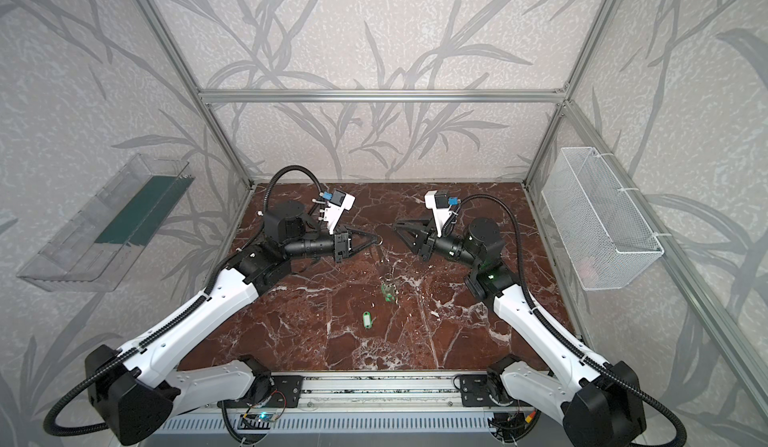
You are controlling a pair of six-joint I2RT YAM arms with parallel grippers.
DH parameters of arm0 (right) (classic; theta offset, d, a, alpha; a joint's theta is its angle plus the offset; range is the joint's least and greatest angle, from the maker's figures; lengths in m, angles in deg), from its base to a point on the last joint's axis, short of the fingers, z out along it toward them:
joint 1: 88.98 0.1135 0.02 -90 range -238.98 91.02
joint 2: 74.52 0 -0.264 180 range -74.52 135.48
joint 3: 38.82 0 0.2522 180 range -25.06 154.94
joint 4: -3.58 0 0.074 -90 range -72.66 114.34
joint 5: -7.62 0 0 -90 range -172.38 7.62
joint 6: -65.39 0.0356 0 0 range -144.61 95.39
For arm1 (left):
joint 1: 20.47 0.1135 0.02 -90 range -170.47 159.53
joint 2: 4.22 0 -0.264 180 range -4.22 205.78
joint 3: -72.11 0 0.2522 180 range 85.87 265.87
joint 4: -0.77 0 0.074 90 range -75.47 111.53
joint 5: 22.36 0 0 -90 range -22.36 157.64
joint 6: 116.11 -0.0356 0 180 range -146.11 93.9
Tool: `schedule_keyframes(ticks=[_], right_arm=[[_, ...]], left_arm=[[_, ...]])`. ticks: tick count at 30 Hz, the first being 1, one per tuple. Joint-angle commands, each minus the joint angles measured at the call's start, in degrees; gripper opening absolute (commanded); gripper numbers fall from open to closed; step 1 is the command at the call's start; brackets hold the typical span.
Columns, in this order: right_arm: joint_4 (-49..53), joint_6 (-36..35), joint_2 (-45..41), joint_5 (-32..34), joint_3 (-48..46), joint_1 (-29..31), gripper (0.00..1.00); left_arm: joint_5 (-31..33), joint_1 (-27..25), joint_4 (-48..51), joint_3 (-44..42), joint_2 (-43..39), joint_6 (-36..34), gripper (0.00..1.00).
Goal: Put the keys on the keyring
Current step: 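Open the right gripper to release the plate while the left gripper keeps holding it, then lower the right gripper to the green-tagged key and grasp its ring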
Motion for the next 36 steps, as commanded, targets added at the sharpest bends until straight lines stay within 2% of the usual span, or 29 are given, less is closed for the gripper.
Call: schedule_keyframes(ticks=[1,11,16,25,29,31,36], right_arm=[[1.0,-1.4,-0.7,0.4,-0.5,-0.1,0.33],[7.1,-3.5,-0.8,4.8,-2.8,0.2,0.34],[12.3,-5.5,-0.1,7.3,-4.4,1.8,0.37],[17.2,-7.8,3.9,14.6,-8.0,9.8,0.41],[18.7,-6.5,7.8,18.1,-8.4,13.6,0.41],[22.3,-5.2,10.5,22.6,-7.1,16.1,0.41],[24.5,-3.4,17.1,24.0,-5.5,21.0,0.41]], left_arm=[[6.0,-0.3,3.6,3.0,-2.9,-5.2,0.00],[24.0,-1.3,13.1,5.0,-5.8,-12.4,0.00],[29.5,-2.1,17.5,6.1,-7.2,-15.0,0.00],[35.5,-3.2,24.0,6.5,-9.7,-18.1,0.00],[37.9,-3.2,24.9,5.5,-12.1,-18.3,0.00],[40.2,-3.3,25.5,4.9,-13.6,-18.1,0.00],[44.5,-3.2,27.9,4.1,-15.9,-17.7,0.00]])
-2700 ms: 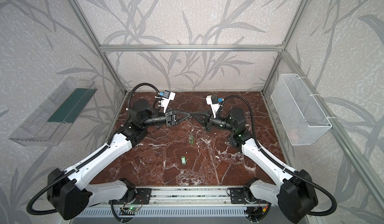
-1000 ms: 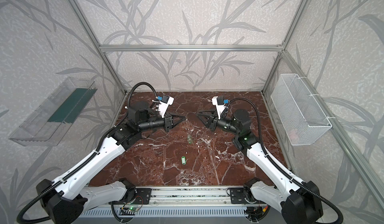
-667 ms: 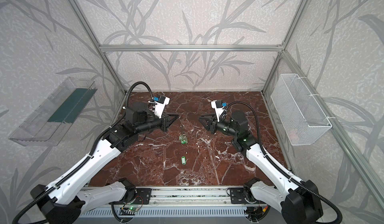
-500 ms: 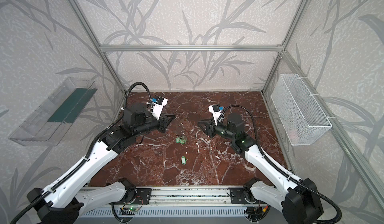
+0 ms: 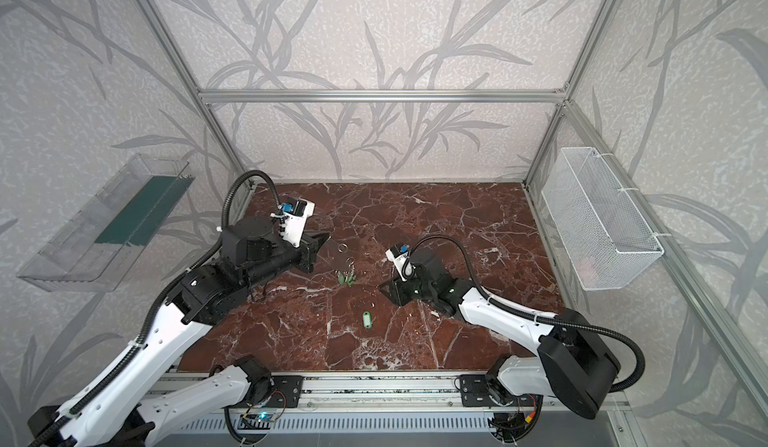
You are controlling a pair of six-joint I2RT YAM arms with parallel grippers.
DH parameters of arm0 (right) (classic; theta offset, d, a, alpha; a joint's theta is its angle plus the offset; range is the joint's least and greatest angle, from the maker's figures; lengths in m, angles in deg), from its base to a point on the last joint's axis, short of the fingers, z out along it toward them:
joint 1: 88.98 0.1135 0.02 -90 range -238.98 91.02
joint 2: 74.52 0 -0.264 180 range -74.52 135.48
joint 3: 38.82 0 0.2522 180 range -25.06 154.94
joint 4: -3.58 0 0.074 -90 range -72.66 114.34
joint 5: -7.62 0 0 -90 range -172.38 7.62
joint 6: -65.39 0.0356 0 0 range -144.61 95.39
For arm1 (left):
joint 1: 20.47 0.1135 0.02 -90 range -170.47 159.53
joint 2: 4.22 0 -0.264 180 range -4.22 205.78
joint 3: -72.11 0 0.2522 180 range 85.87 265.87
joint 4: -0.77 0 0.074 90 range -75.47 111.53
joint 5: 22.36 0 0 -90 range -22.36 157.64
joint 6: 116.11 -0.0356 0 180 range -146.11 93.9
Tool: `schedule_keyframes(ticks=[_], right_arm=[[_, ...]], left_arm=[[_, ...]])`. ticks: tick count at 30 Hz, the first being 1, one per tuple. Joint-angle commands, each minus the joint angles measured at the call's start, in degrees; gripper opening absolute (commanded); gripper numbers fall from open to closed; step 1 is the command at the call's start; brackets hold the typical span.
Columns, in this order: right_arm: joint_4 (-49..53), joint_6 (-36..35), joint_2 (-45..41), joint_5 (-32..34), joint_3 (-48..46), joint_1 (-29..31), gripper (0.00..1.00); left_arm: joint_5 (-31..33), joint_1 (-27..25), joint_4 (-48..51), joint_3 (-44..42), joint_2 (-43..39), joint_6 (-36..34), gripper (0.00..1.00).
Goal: Put the keys on the keyring
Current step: 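Lower the right gripper to the green-tagged key and grasp its ring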
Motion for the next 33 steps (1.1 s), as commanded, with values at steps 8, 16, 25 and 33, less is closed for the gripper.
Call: schedule_keyframes(ticks=[8,16,25,33], right_arm=[[4.6,-6.2,8.2,4.9,4.2,10.9,0.41],[10.8,-11.4,16.5,5.5,9.6,13.5,0.39],[11.7,-12.7,18.5,4.2,10.0,13.5,0.28],[13.3,-14.2,19.8,4.6,11.3,15.3,0.24]], left_arm=[[5.1,-0.2,2.0,-2.6,-4.6,-0.9,0.00],[4.5,-0.1,1.8,-3.4,-4.9,-1.0,0.00],[4.0,0.0,1.6,-3.8,-4.6,-1.1,0.00],[3.4,-0.1,1.5,-3.9,-4.3,-1.1,0.00]])
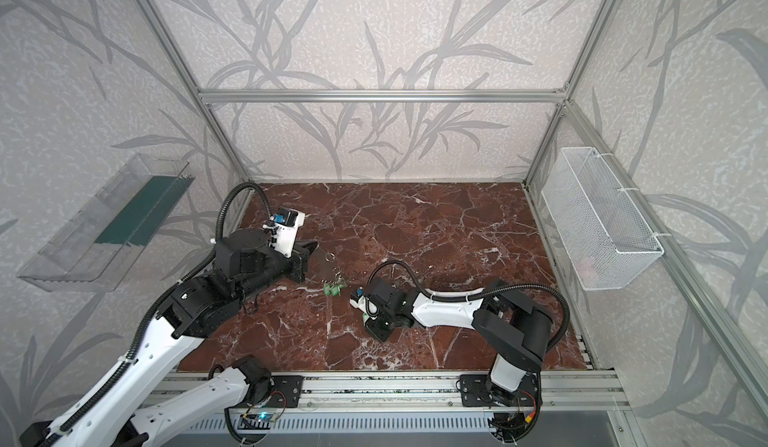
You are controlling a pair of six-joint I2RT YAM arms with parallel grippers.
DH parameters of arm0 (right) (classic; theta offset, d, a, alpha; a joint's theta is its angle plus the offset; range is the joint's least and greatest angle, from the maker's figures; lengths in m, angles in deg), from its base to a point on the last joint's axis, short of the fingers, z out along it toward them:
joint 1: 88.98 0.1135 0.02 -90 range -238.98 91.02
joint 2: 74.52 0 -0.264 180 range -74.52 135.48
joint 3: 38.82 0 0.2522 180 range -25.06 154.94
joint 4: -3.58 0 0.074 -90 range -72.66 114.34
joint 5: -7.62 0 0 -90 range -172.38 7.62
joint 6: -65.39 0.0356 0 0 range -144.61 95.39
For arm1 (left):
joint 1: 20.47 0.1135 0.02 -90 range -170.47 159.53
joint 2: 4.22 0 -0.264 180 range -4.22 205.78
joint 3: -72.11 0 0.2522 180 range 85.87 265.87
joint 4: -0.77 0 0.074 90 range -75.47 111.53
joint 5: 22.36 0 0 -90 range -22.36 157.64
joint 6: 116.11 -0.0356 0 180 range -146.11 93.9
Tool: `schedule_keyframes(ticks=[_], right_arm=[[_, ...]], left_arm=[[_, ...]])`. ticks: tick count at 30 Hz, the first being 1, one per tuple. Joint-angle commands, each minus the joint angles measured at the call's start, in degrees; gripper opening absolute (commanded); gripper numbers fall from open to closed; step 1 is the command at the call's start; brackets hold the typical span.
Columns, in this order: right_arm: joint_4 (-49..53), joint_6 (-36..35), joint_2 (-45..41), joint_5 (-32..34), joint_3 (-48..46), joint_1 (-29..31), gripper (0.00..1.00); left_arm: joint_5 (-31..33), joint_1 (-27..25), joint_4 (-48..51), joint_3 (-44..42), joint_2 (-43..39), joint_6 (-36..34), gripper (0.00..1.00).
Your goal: Put the keys on the keyring
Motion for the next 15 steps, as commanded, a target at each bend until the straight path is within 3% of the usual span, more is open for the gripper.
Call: schedule_keyframes(ticks=[1,3,7,15], right_arm=[[1.5,-1.2,0.7,0.1,2.0,0.3,0.22],[1.6,-1.2,0.5,0.5,2.2,0.3,0.11],[1.8,-0.6,-1.4,2.3,1.9,0.2,0.01],[10.4,1.5,-10.7,9.6,2.2,0.1,0.00]], left_arm=[[-0.4,-0.1,-1.7,-0.1,-0.5,-0.7,0.00],[-0.4,0.0,-1.6,-0.1,-0.6,-0.8,0.00],[-0.5,-0.1,-1.6,-0.1,-0.7,-0.8,0.00],[-1.2,0.0,-1.6,-0.2,-1.4,-0.6,0.00]])
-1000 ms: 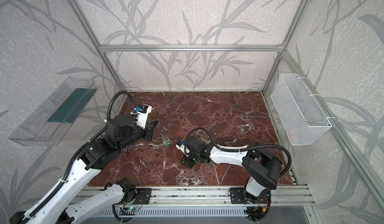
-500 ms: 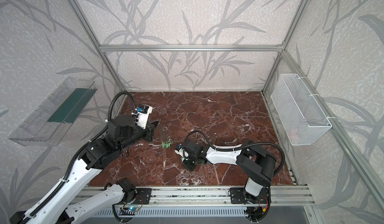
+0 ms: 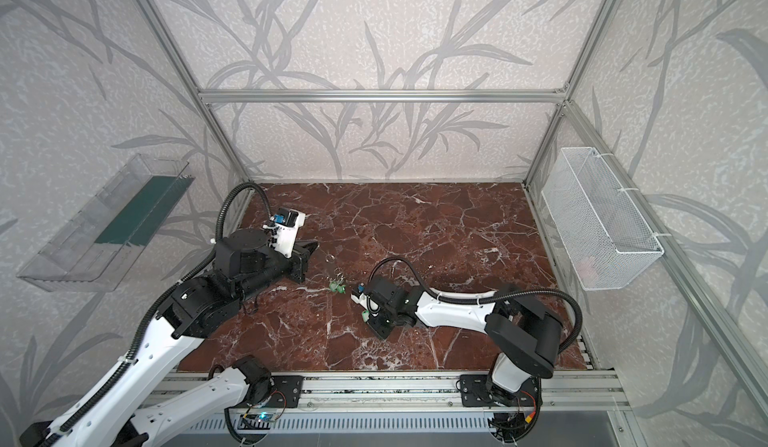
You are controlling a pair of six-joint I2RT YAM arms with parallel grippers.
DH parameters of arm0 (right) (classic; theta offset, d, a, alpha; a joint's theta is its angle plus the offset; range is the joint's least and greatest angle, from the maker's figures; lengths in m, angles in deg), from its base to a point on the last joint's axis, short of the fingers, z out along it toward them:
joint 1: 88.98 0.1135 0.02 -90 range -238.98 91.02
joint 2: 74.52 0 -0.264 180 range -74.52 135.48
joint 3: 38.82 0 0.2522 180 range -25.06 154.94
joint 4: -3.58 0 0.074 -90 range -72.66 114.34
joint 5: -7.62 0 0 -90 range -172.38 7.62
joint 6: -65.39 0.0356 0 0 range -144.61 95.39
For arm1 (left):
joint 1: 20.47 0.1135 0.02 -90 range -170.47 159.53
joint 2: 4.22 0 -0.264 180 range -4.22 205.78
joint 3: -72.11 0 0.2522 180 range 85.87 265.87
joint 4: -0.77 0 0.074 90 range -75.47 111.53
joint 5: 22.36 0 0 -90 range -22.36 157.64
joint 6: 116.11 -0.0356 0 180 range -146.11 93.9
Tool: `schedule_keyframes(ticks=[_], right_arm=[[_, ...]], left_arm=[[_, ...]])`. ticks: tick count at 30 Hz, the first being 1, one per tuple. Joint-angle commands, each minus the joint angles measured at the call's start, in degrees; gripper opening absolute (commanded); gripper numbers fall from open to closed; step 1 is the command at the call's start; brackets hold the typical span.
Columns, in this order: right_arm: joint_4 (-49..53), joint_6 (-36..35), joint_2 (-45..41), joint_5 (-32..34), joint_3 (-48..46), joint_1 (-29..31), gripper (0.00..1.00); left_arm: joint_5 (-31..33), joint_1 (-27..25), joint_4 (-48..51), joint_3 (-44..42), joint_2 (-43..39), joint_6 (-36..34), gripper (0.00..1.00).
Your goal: Put the keys on the keyring
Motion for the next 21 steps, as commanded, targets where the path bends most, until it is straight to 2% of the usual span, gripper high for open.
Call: schedule_keyframes(ticks=[1,5,7,11,14,21], right_arm=[[8.1,1.6,-5.5,5.0,1.9,-0.3,0.00],[18.3,1.6,-9.2,5.7,3.9,-0.8,0.00],[24.1,1.6,-10.3,5.3,5.2,-3.1,0.00],[34.4,1.6,-11.7,3.6,7.0,-4.5,0.00],[41.2,1.6,-11.8,4.9,8.2,-4.8,0.00],[45.5,1.6,-8.2,1.0,8.9,-10.4,0.00]], left_arm=[[-0.9,0.0,-1.6,-0.2,-1.5,-0.5,0.00],[-1.6,0.0,-1.6,-0.2,-1.9,-0.5,0.00],[-1.9,0.0,-1.6,-0.2,-2.2,-0.3,0.00],[-2.7,0.0,-1.5,-0.4,-2.5,-0.1,0.00],[-3.6,0.0,-1.4,-0.4,-2.8,0.2,0.00],[-5.1,0.1,-1.2,-0.4,-2.7,0.6,0.00]])
